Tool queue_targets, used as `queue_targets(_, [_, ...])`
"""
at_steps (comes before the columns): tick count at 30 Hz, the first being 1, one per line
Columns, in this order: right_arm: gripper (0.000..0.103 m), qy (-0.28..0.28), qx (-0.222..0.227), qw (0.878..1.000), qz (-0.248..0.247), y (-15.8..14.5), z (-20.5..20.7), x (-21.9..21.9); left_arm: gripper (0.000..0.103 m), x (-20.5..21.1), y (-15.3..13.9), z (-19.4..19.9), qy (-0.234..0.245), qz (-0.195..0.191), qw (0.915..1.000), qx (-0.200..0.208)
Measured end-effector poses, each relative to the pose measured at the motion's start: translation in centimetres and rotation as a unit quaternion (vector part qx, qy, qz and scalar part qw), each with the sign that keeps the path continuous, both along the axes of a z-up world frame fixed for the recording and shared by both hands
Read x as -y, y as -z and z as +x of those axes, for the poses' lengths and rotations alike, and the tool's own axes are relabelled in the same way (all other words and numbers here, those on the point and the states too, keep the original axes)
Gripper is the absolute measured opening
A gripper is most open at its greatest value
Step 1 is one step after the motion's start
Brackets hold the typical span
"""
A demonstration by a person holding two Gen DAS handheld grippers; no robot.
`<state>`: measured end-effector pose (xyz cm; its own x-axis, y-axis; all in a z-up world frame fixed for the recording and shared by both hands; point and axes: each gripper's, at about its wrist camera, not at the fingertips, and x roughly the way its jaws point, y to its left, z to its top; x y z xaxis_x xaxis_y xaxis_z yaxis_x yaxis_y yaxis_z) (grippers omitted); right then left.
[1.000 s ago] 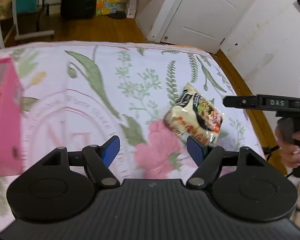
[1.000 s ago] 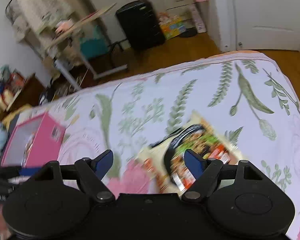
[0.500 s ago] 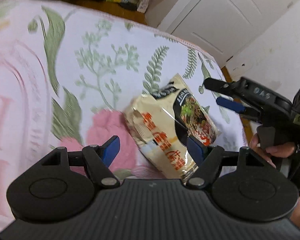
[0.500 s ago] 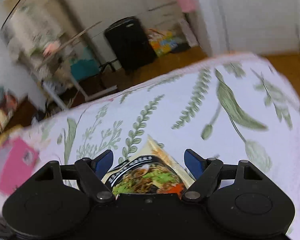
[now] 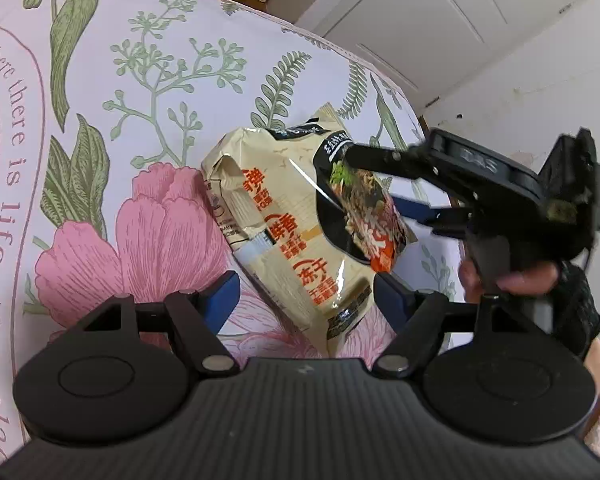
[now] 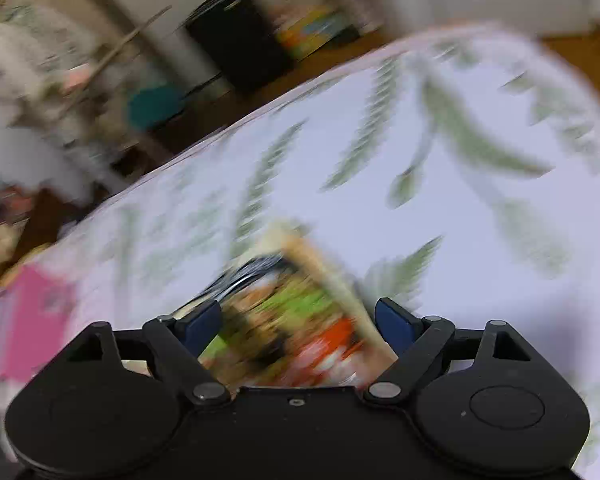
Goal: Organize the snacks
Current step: 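Close both grippers on the noodle bag's edge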
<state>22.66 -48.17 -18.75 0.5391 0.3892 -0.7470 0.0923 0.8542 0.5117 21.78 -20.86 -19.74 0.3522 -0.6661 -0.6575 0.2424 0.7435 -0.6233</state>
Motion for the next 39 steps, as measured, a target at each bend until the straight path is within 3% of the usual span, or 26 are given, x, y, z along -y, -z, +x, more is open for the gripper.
queue_targets(4, [0.085,-0.068,-0.003,0.997,-0.029,-0.8,-0.4,-2.5,0.073,-1.5,-0.4,0.4,-0.024,0.008,0.9996,0.009])
queue_targets(7, [0.081,-0.103,-0.01,0.994,-0.034,-1.0,-0.4,-3.6,0.073,-3.0,-0.4,1.0,-0.036,0.003,0.9993,-0.006])
queue_targets(12, [0.069,-0.13,-0.021,0.991,-0.018,-1.0,-1.0,-4.0,0.073,-4.7,-0.3,1.9,-0.057,0.006,0.9983,-0.011])
queue_targets(16, [0.068,-0.155,-0.022,0.987,-0.03,-1.0,-1.3,-4.8,0.069,-4.7,0.3,2.2,-0.048,0.015,0.9985,-0.021])
queue_targets(20, [0.071,-0.2,-0.02,0.978,-0.057,-1.3,-1.8,-6.4,0.068,-4.3,0.5,2.1,-0.04,0.019,0.9988,-0.022])
queue_targets(24, [0.087,-0.238,-0.021,0.965,-0.105,-1.5,-2.3,-8.6,0.067,-3.8,0.2,1.9,-0.028,0.036,0.9989,-0.009])
queue_targets(29, [0.089,-0.232,-0.025,0.964,-0.126,-1.9,-2.4,-9.5,0.067,-3.4,-0.2,1.6,-0.011,0.045,0.9989,-0.003])
queue_targets(34, [0.089,-0.24,-0.006,0.955,-0.176,-3.3,-3.7,-11.5,0.067,-3.4,-0.6,1.4,-0.01,0.046,0.9988,-0.015])
queue_targets(39, [0.09,-0.244,-0.015,0.953,-0.18,-4.1,-4.4,-12.1,0.067,-4.2,-0.9,0.6,-0.007,0.042,0.9986,-0.031])
